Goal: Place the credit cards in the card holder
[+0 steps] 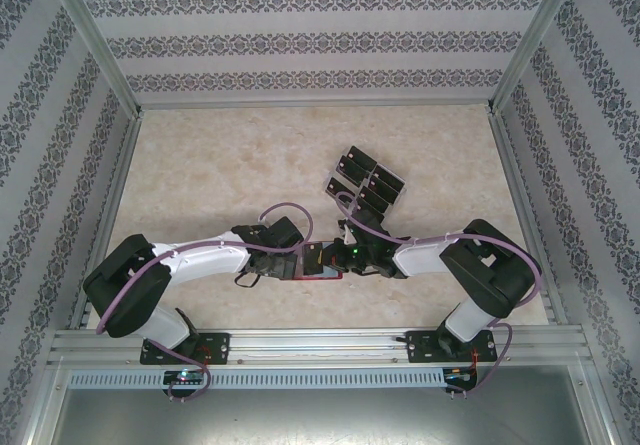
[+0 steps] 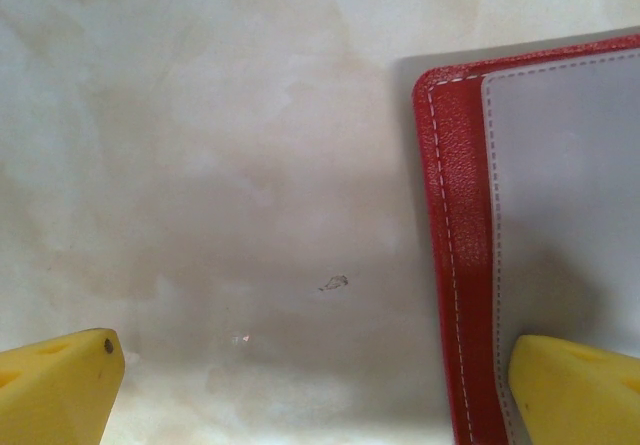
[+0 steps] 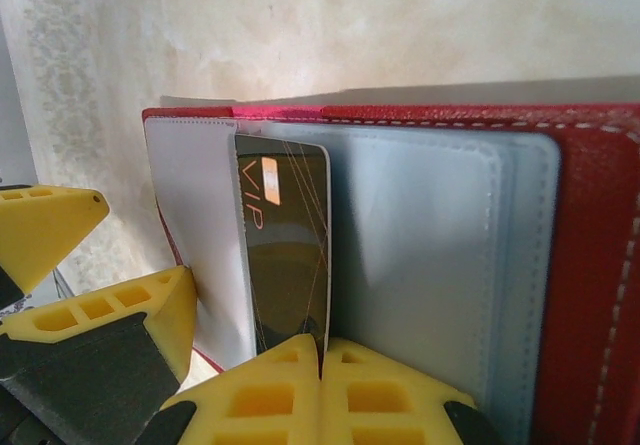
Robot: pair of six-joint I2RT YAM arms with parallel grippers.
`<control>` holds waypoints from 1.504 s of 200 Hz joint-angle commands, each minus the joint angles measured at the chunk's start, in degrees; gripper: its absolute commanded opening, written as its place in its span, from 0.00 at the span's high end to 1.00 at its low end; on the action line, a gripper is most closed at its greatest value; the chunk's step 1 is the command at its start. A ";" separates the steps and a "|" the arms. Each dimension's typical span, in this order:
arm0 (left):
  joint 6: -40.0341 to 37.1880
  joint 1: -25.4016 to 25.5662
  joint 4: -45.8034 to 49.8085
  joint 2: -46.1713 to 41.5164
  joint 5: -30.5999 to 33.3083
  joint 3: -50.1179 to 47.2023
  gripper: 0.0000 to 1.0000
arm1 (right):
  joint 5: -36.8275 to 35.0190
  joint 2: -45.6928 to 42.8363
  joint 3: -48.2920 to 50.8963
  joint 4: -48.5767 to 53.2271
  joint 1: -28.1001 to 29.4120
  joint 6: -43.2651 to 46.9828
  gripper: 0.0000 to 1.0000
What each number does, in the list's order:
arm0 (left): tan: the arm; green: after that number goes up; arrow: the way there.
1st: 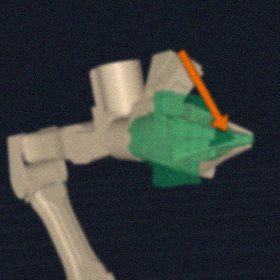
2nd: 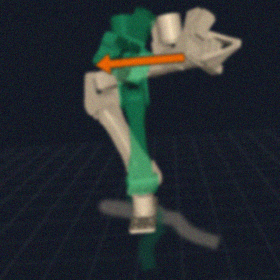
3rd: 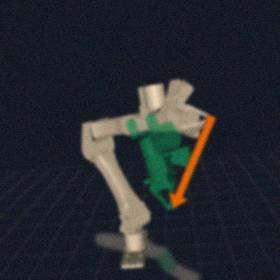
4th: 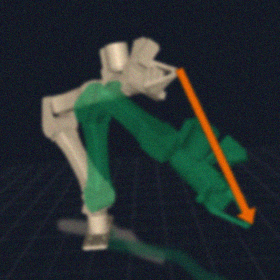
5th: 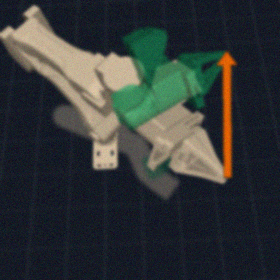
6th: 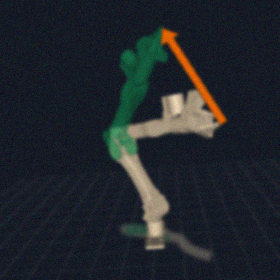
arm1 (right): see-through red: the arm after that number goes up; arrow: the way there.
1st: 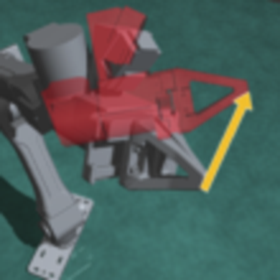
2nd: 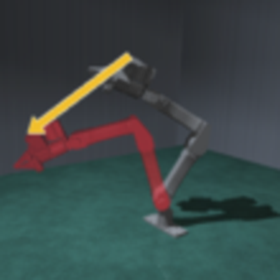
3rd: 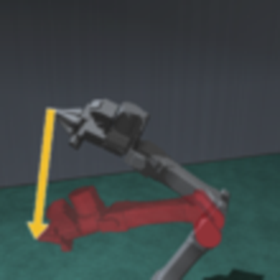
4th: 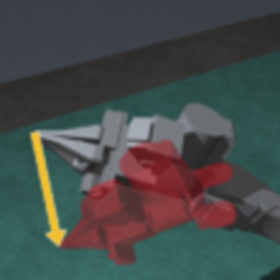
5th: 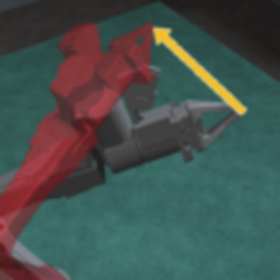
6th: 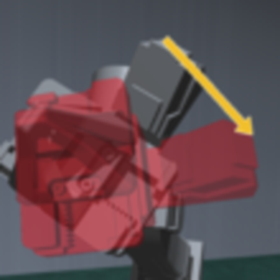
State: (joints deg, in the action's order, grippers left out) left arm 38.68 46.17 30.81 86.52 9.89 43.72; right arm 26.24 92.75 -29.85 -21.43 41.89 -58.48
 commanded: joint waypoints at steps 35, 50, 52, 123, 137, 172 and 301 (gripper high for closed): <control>0.25 0.49 4.34 1.72 1.81 -2.45 0.00 | -2.97 2.78 -0.30 2.36 1.82 -0.75 1.00; 0.21 0.50 4.42 1.69 1.72 -2.38 0.00 | -2.89 2.97 -0.52 2.25 2.09 -0.76 1.00; 0.25 0.50 4.37 1.67 1.69 -2.34 0.00 | -2.91 2.96 -0.53 2.20 2.13 -0.76 1.00; 0.16 0.50 4.35 1.70 1.71 -2.38 0.00 | -2.43 3.06 -1.51 2.71 2.85 -0.28 0.98; 0.25 0.50 4.28 1.55 1.63 -2.44 0.00 | -2.48 2.56 -1.59 3.24 2.91 0.06 0.89; 0.39 0.50 4.47 1.47 1.58 -2.43 0.00 | -3.29 -1.61 -2.39 7.74 2.57 2.10 0.61; -0.66 0.50 8.73 -4.97 1.25 1.33 0.00 | -6.42 -4.67 -0.23 13.26 -0.05 4.80 0.90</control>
State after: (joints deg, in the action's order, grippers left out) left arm 39.05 46.17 33.47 84.86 10.15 43.72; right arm 21.58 86.19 -31.33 -8.32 42.48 -54.06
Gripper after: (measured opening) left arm 0.999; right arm 0.152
